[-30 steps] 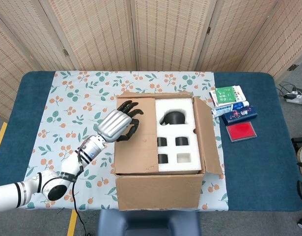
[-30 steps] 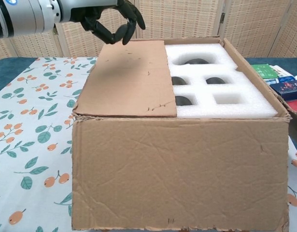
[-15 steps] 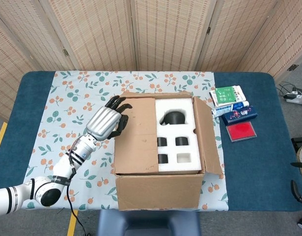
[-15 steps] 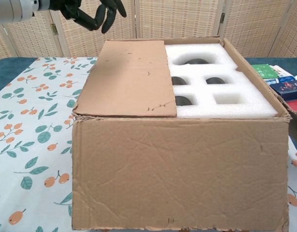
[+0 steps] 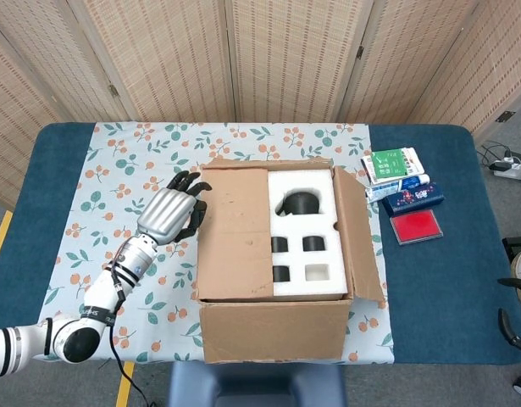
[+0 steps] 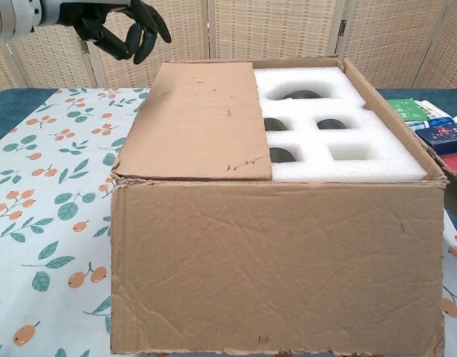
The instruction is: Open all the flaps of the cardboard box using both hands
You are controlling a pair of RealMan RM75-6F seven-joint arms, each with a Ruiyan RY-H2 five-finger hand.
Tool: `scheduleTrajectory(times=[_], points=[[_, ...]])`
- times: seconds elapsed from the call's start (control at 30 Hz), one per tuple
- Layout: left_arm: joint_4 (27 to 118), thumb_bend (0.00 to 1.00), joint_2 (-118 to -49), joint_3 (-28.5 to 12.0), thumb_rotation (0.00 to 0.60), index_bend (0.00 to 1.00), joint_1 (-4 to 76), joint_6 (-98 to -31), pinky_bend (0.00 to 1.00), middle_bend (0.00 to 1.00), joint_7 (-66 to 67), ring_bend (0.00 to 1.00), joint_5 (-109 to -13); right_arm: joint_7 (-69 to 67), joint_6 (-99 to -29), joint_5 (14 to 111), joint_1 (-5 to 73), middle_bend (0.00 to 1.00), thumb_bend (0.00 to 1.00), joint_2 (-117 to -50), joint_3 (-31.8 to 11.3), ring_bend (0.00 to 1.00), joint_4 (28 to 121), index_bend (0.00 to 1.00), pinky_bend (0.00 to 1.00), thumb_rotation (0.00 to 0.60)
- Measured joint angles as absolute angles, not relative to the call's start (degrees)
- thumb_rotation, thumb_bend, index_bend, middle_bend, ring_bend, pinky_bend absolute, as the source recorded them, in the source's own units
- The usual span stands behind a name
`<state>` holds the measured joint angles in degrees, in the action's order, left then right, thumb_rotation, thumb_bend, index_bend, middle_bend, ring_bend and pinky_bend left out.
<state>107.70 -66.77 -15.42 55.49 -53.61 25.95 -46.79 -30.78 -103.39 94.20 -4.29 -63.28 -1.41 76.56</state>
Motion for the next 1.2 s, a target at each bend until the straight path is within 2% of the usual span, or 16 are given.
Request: scheduleTrajectory(times=[0.1, 0.23, 0.47, 0.67, 0.83, 0.9, 1.0, 1.1, 1.2], points=[[107.7, 0.53, -68.0, -15.2, 0.6, 0.57, 56.0, -53.4, 0.0, 0.05, 25.6, 0.0, -46.4, -30.7, -103.0, 94.3, -4.1, 0.0, 0.53, -63.3, -1.4, 0.0, 76.7, 0.31, 0.0, 0.28], [107.8, 0.53, -70.0, -15.2, 0.6, 0.55, 56.5, -52.9, 0.0, 0.01, 23.8, 0.0, -47.9, -30.6, -102.7, 94.6, -4.0, 0.0, 0.53, -63.3, -1.3, 0.0, 76.8, 0.31, 0.0, 0.279], [107.5, 0.54, -74.0, -15.0, 0.6, 0.55, 58.5, -51.8, 0.0, 0.0, 22.2, 0.0, -49.9, -31.2, -103.2, 94.6, -4.5, 0.0, 0.53, -63.2, -1.2, 0.0, 76.5, 0.31, 0.0, 0.28], [107.1, 0.65, -75.7, -15.3, 0.587, 0.56, 60.1, -51.5, 0.0, 0.0, 22.1, 0.0, -50.3, -32.3, -103.6, 94.2, -5.2, 0.0, 0.53, -63.2, -1.2, 0.0, 75.9, 0.31, 0.0, 0.281], [105.9, 0.67, -76.5, -14.9, 0.574, 0.56, 61.1, -51.1, 0.0, 0.0, 22.6, 0.0, -49.4, -32.8, -104.1, 93.9, -5.8, 0.0, 0.53, -63.2, -1.2, 0.0, 75.5, 0.31, 0.0, 0.279], [105.2, 0.76, -76.9, -14.7, 0.574, 0.56, 61.5, -51.3, 0.0, 0.0, 23.2, 0.0, -48.9, -33.0, -104.6, 93.9, -6.1, 0.0, 0.53, -63.2, -1.2, 0.0, 75.4, 0.31, 0.0, 0.277], [104.4, 0.95, -77.8, -14.4, 0.595, 0.58, 62.0, -52.5, 0.0, 0.0, 24.7, 0.0, -48.6, -33.3, -104.8, 93.9, -6.3, 0.0, 0.53, -63.2, -1.2, 0.0, 75.2, 0.31, 0.0, 0.279], [104.2, 1.0, -78.1, -14.1, 0.6, 0.59, 62.4, -53.0, 0.0, 0.0, 25.6, 0.0, -48.0, -33.4, -104.8, 93.8, -6.5, 0.0, 0.53, -63.2, -1.3, 0.0, 75.1, 0.31, 0.0, 0.28], [104.3, 1.0, -78.3, -14.2, 0.6, 0.6, 62.8, -52.9, 0.0, 0.01, 25.7, 0.0, -47.6, -33.4, -104.8, 93.9, -6.5, 0.0, 0.53, -63.2, -1.3, 0.0, 75.1, 0.31, 0.0, 0.278]])
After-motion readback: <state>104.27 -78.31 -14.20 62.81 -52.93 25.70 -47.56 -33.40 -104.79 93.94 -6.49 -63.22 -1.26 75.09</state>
